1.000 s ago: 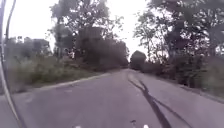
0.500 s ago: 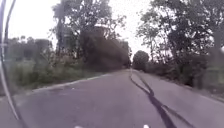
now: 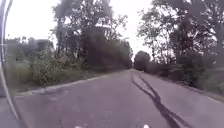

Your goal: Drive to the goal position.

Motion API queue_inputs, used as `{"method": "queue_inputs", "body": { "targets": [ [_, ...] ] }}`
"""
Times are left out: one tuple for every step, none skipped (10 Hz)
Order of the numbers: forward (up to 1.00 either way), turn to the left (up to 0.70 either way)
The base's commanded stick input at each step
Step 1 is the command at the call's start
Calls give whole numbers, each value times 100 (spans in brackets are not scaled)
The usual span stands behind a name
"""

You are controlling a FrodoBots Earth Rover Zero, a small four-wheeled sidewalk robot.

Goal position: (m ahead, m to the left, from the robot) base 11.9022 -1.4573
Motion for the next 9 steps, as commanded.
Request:
{"method": "queue_inputs", "body": {
  "targets": [
    [70,-31],
    [70,-11],
    [70,0],
    [70,0],
    [70,0],
    [70,0],
    [70,0],
    [70,0],
    [70,0]
  ]
}}
